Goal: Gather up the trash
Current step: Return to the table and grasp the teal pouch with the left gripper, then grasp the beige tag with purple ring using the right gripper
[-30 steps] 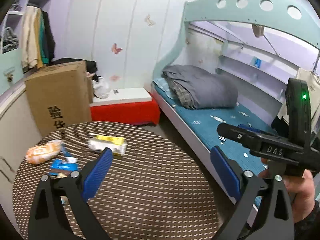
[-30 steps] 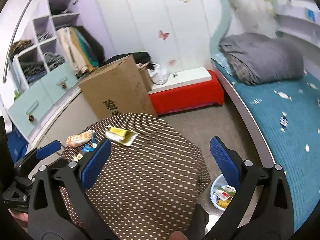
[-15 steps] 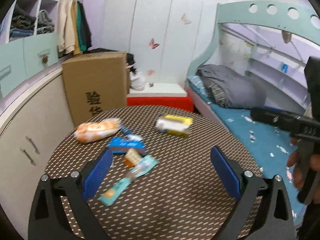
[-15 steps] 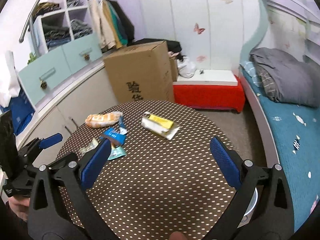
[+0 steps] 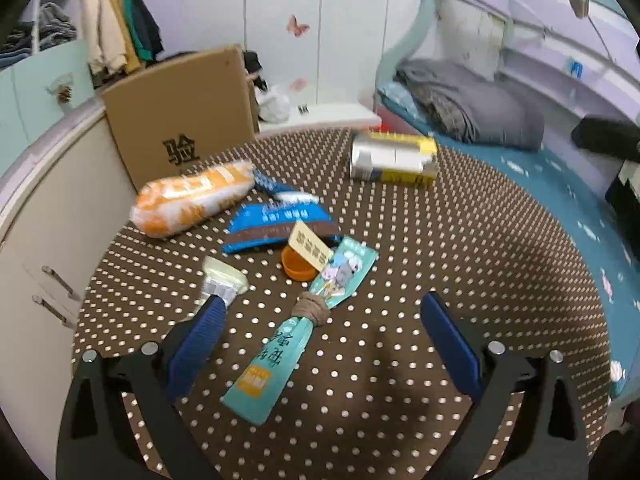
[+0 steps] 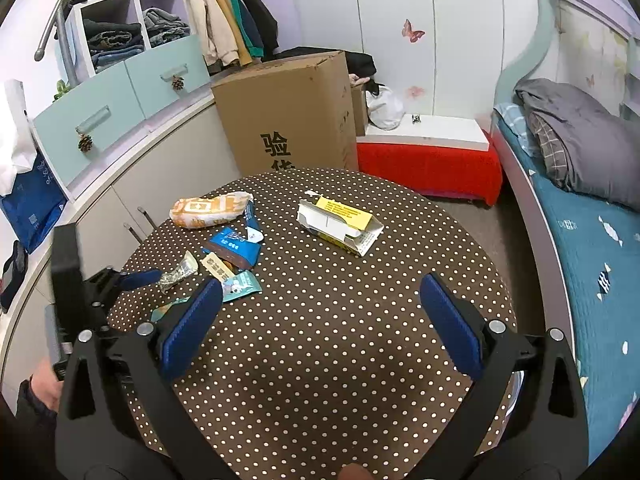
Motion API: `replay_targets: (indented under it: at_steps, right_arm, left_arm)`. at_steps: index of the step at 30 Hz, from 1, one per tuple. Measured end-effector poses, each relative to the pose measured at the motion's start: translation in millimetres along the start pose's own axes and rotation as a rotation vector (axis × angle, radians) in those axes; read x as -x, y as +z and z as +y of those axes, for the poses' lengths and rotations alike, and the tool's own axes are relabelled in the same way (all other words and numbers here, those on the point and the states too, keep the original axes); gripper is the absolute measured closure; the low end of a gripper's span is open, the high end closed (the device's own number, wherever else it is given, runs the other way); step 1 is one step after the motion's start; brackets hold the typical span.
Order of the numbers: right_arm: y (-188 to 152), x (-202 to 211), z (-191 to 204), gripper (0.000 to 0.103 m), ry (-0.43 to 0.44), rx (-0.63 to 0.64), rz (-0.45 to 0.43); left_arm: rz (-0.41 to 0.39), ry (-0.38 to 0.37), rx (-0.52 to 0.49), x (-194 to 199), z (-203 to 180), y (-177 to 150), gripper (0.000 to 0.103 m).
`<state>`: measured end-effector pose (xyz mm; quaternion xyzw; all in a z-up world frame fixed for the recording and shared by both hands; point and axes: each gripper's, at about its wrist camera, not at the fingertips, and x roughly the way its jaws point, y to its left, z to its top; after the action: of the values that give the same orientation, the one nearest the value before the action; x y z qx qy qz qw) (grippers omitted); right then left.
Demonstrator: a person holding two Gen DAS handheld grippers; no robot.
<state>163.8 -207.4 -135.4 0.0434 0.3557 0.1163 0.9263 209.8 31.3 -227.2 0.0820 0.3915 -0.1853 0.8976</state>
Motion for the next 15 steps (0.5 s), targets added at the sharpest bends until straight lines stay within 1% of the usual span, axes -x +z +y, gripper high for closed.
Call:
replay_targets:
  at_steps: [1, 2, 4, 5, 6, 8, 9, 10, 11, 15]
  right_arm:
    - [-1, -1, -2, 0.006, -0.005, 0.000, 0.004]
    - [-1, -1, -4, 0.006, -0.007, -0.001, 0.006]
    - [-3, -3, -8, 0.006, -0.010, -0.007, 0.013]
    - [-4, -4, -9, 0.006, -0.010, -0.011, 0.017]
    - [-5, -5, -10, 0.006, -0.010, -0.012, 0.021]
    - [-6, -8, -11, 0.006, -0.008, -0.012, 0.028]
    - [-7, -11, -10, 0.006, -0.006, -0.009, 0.033]
    - [-7, -13, -9, 0.006, -0.003, -0.007, 0.038]
    - [-7, -17, -8, 0.006, 0.002, -0.005, 0.044]
    - [-11, -34, 0, 0.006, 0.032, 0.003, 0.075]
  left_arm:
    - [0.024, -0.012, -0.002, -9, 1, 0, 0.024]
    - [0.050, -0.018, 0.000, -16, 1, -1, 0.028]
    - [0.084, -0.023, 0.000, -25, 1, -3, 0.042]
    - [0.098, -0.024, 0.000, -29, 1, -4, 0.044]
    - [0.094, -0.017, -0.012, -30, -1, -5, 0.049]
    - [0.095, -0.023, -0.017, -29, -4, -7, 0.066]
    - [0.097, -0.034, -0.008, -28, -4, -7, 0.080]
    - [0.099, -0.062, 0.023, -26, -1, -8, 0.081]
    - [0.099, -0.068, 0.038, -24, -1, -9, 0.081]
    - [0.079, -0.065, 0.086, -9, 3, -20, 0.082]
